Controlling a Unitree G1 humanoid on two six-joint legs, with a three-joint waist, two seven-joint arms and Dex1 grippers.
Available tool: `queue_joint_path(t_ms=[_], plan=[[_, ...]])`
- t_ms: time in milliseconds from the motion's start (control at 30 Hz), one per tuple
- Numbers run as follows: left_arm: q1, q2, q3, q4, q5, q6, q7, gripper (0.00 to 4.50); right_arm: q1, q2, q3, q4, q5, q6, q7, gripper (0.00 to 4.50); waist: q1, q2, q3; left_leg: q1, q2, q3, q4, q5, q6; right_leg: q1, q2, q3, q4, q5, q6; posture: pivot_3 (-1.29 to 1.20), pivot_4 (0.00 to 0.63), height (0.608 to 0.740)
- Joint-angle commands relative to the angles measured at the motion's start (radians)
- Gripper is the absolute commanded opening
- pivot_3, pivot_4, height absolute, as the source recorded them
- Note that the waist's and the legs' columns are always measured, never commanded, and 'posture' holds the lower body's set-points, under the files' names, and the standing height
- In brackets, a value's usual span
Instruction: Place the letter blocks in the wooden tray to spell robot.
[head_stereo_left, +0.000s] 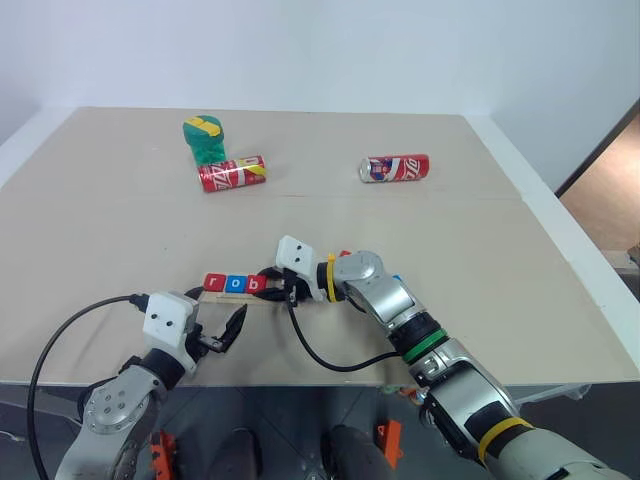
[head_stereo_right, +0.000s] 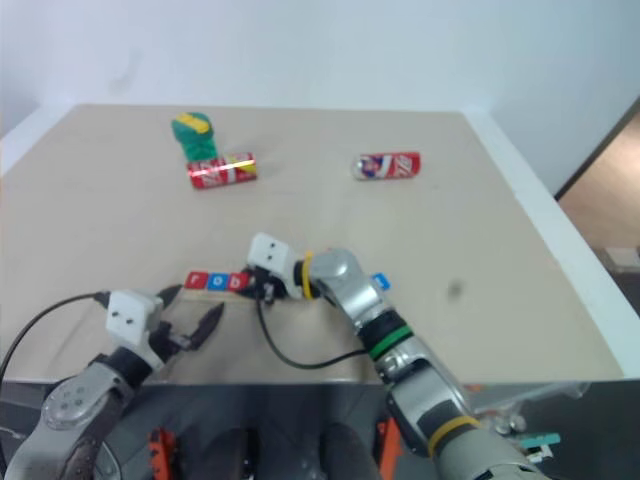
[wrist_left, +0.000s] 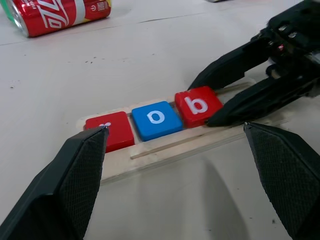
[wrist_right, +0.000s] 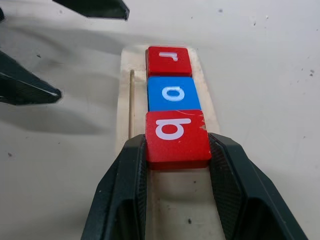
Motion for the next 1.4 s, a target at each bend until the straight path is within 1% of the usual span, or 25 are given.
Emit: queue_joint_path(t_ms=[33,300,333,767,933,1200,1400], plan=[[0.006,-0.001,0.002,-0.056,0.002,-0.017,0.010,4.50,-0.034,0.012,-0.010,0.014,-0.010,-0.029,0.009,1.18,0.000,0.000,0.000,0.000,0.000,0.000,0.000,0.000,0.000,0.000,0.000,0.000,0.000,0.000,0.000,0.00,0.150,0.740],[0.017,-0.008,-0.003,-0.064,-0.002,-0.015,0.013,4.50,-0.054,0.027,-0.016,0.081,-0.024,-0.057,0.003,1.18,0.000,0.000,0.000,0.000,0.000,0.000,0.000,0.000,0.000,0.000,0.000,-0.001,0.000,0.000,-0.001,0.00,0.150,0.740],[0.018,-0.008,-0.004,-0.065,-0.002,-0.015,0.013,4.50,-0.057,0.028,-0.018,0.091,-0.026,-0.061,0.002,1.68,-0.001,0.000,0.000,0.000,0.000,0.000,0.000,0.000,0.000,0.000,0.000,-0.001,0.000,0.000,-0.001,0.00,0.150,0.740],[0.007,0.009,0.003,-0.042,0.008,-0.026,-0.001,4.50,-0.049,0.032,-0.037,0.069,-0.006,-0.032,0.012,1.68,-0.001,0.000,0.000,0.000,0.000,0.000,0.000,0.000,0.000,0.000,0.000,-0.001,0.000,0.000,-0.001,0.00,0.150,0.740],[0.011,0.010,-0.004,-0.043,0.011,-0.027,-0.006,4.50,-0.046,0.031,-0.039,0.051,0.005,0.001,0.034,1.68,-0.001,0.000,0.000,0.000,0.001,0.000,0.000,0.000,0.000,0.000,0.000,-0.001,0.000,0.000,-0.001,0.00,0.150,0.740],[0.011,0.008,-0.011,-0.043,0.019,-0.024,-0.001,4.50,-0.053,0.040,-0.045,-0.010,0.030,0.107,0.055,1.68,-0.001,0.000,0.000,0.000,0.001,0.000,-0.001,0.000,0.000,-0.001,0.000,-0.001,0.000,0.000,-0.002,0.00,0.150,0.740],[0.014,0.002,-0.020,-0.046,0.026,-0.021,0.005,4.50,-0.041,0.057,-0.031,-0.016,0.009,0.133,0.030,1.68,-0.001,0.000,0.000,0.000,0.001,0.000,-0.003,0.000,0.000,-0.002,0.000,-0.001,0.000,-0.001,-0.002,0.00,0.150,0.740]])
